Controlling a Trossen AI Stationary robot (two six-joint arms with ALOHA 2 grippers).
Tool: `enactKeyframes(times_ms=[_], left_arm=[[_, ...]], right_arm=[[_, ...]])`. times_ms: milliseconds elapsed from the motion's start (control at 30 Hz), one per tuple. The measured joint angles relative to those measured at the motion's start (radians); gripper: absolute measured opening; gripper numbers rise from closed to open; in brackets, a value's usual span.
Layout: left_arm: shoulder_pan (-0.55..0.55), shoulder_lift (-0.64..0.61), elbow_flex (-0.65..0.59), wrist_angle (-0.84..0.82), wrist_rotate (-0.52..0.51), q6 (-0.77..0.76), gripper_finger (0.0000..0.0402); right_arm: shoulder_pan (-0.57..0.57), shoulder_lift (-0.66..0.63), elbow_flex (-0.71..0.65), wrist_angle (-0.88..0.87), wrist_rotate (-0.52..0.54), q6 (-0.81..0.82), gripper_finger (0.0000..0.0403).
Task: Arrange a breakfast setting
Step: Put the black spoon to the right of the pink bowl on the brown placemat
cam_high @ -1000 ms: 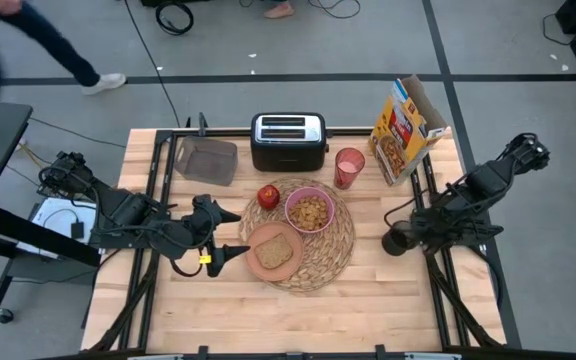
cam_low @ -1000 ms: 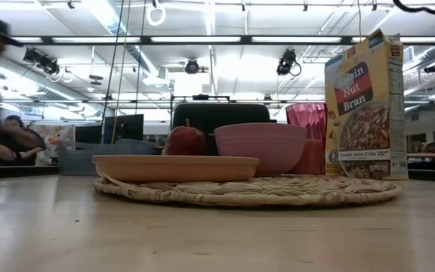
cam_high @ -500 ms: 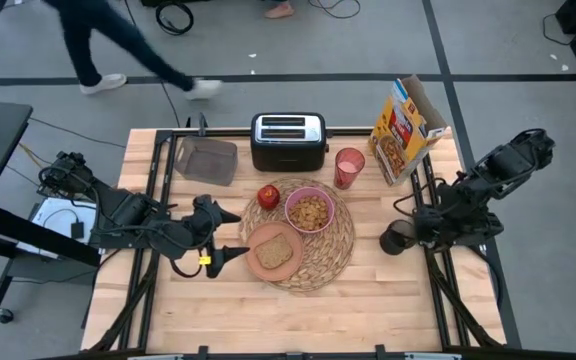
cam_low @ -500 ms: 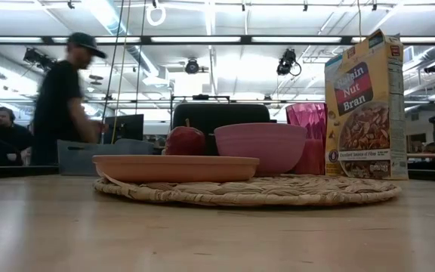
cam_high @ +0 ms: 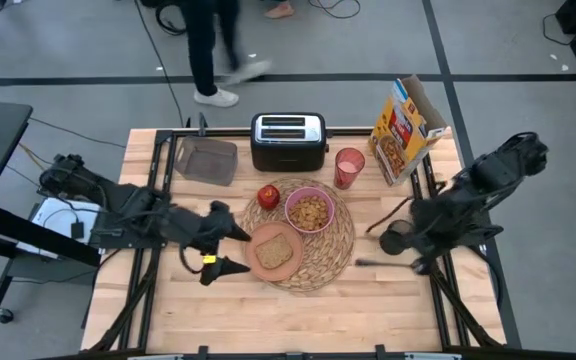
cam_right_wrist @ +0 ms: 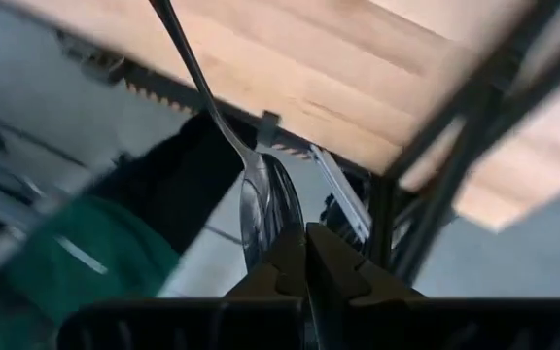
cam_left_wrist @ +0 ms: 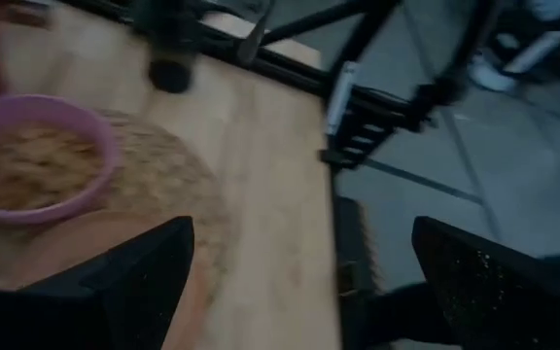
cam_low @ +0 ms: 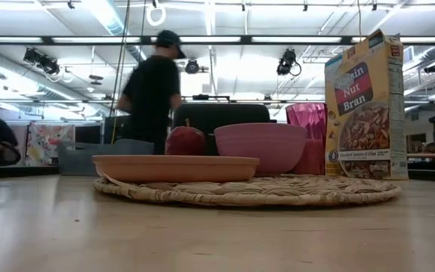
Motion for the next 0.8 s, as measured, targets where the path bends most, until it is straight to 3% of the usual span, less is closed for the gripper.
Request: enactKeyframes(times_ms=[167, 367, 533, 800], left_arm=[[0.087, 0.045, 0.001, 0.098, 0.239, 0.014, 0.0389], [0.118, 0.164, -0.001, 0.186, 0.417, 0.051, 0.0389], [0.106, 0.273, 0.000, 0.267, 0.433, 0.046, 0.0389], [0.095, 0.400, 0.000, 0.387, 0.433, -0.019, 0.0389]], right_arm=[[0.000, 0.164, 0.063, 0.026, 0.005, -0.273, 0.0002], [0.000, 0.352, 0.150, 0.025, 0.070, -0.544, 0.0002], [0.000, 0.479, 0.272, 0.024, 0.198, -0.780, 0.0002], [0.006, 0.629, 0.477, -0.030, 0.298, -1.306, 0.0002]])
